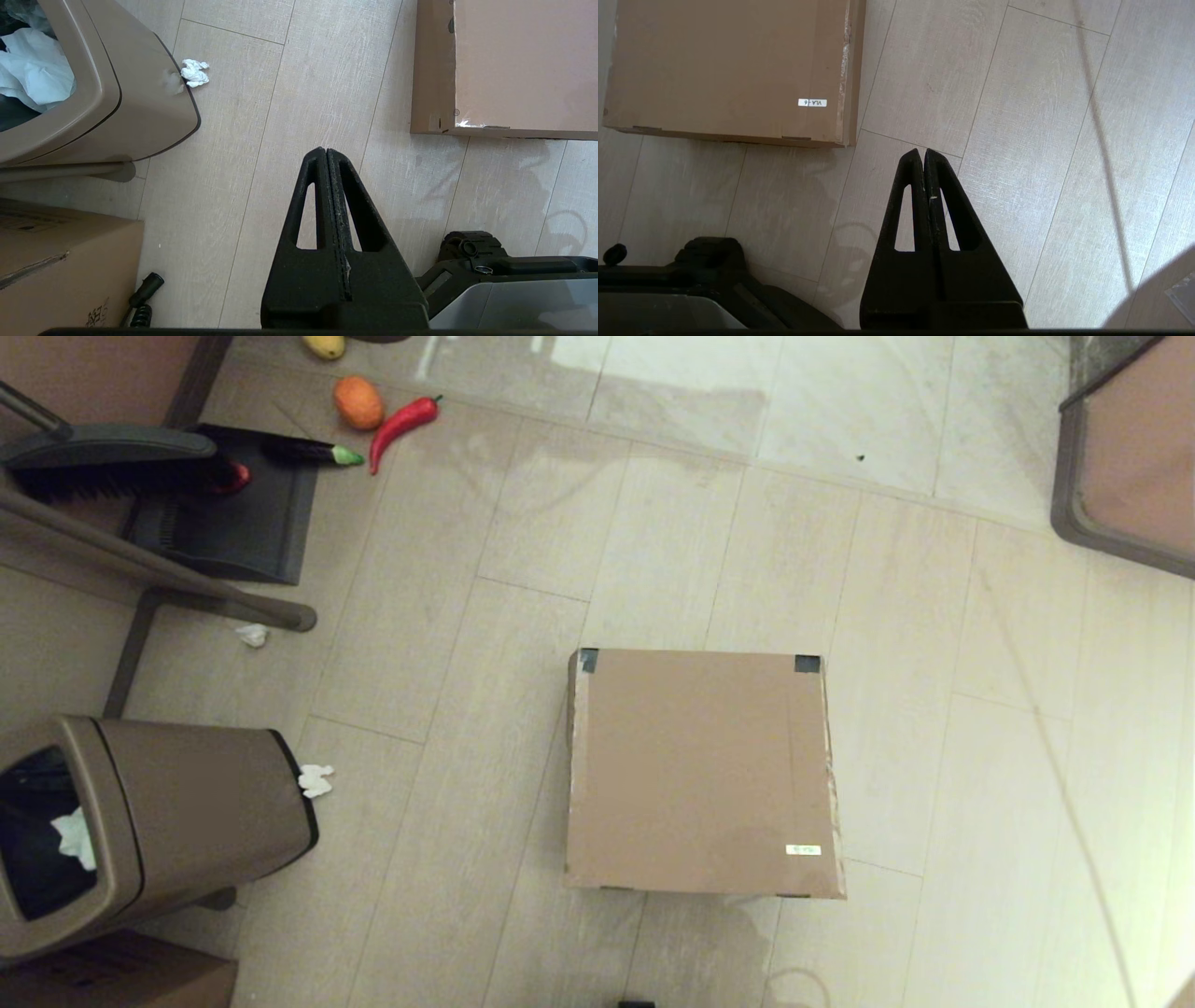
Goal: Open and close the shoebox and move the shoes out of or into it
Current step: Open the shoe box
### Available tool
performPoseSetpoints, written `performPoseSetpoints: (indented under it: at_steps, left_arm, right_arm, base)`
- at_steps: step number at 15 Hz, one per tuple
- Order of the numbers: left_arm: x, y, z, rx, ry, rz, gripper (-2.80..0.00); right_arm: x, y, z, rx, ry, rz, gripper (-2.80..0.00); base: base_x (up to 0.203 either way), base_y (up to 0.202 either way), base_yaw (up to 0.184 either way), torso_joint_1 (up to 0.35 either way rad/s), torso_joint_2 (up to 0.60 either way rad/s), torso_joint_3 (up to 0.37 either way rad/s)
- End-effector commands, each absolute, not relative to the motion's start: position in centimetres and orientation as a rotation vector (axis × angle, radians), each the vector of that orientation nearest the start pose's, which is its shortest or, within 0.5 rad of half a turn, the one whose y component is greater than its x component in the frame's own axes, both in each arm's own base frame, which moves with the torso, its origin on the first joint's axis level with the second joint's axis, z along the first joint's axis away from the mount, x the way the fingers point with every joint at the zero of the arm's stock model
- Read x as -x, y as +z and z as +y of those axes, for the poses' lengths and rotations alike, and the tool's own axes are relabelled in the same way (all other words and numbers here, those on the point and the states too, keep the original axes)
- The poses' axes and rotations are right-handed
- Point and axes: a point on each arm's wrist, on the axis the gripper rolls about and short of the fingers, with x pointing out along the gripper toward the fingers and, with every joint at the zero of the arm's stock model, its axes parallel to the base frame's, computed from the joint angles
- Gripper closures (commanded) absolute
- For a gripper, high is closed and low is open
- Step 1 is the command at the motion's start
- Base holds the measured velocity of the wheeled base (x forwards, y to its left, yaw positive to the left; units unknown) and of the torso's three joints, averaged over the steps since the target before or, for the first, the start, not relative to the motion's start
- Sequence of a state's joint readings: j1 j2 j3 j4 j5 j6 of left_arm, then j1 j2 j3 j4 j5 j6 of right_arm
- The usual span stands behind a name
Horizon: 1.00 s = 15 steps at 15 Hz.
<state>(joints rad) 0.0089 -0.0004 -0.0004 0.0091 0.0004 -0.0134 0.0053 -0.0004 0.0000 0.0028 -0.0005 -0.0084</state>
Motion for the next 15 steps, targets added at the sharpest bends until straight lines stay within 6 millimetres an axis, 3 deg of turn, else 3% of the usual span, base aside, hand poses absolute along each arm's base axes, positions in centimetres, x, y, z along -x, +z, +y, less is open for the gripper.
performPoseSetpoints:
  at_steps: [1, 2, 4, 7, 9, 11, 13, 15]
  left_arm:
    - [2.3, 7.5, 0.0, 0.009, 0.011, 0.008, 0.00]
    - [2.4, 8.0, 0.0, -0.016, 0.023, -0.008, 0.00]
    - [2.9, 11.0, 0.1, -0.055, 0.060, -0.028, 0.00]
    - [0.4, 15.8, 0.2, -0.050, 0.060, 0.132, 0.00]
    - [-3.3, 18.3, 0.1, -0.036, 0.052, 0.273, 0.00]
    - [-7.9, 19.3, 0.0, 0.021, 0.010, 0.409, 0.00]
    - [-13.0, 18.8, -0.3, 0.117, -0.059, 0.518, 0.00]
    - [-17.5, 17.2, -0.8, 0.208, -0.138, 0.608, 0.00]
  right_arm:
    - [2.4, 7.8, 0.0, 0.022, 0.008, -0.004, 0.00]
    - [2.6, 8.8, 0.0, 0.043, 0.015, -0.028, 0.00]
    - [3.4, 12.4, 0.0, 0.075, 0.025, -0.037, 0.00]
    - [0.7, 16.5, 0.0, 0.074, 0.032, 0.152, 0.00]
    - [-3.3, 18.9, 0.1, 0.036, 0.033, 0.303, 0.00]
    - [-8.5, 19.6, 0.1, -0.004, 0.028, 0.451, 0.00]
    - [-13.9, 18.7, 0.1, -0.037, 0.024, 0.595, 0.00]
    - [-18.7, 16.5, 0.2, -0.084, 0.050, 0.720, 0.00]
  base:
    - [0.000, 0.000, 0.000, 0.000, 0.00, 0.000]
    - [0.000, 0.000, 0.000, 0.000, 0.00, 0.000]
    - [0.000, 0.000, 0.000, 0.000, 0.00, 0.000]
    - [0.000, 0.000, 0.000, 0.000, 0.00, 0.000]
    - [0.000, 0.000, 0.000, 0.000, 0.00, 0.000]
    - [0.000, 0.000, 0.000, 0.000, 0.00, 0.000]
    - [0.000, 0.000, 0.000, 0.000, 0.00, 0.000]
    - [0.000, 0.000, 0.000, 0.000, 0.00, 0.000]
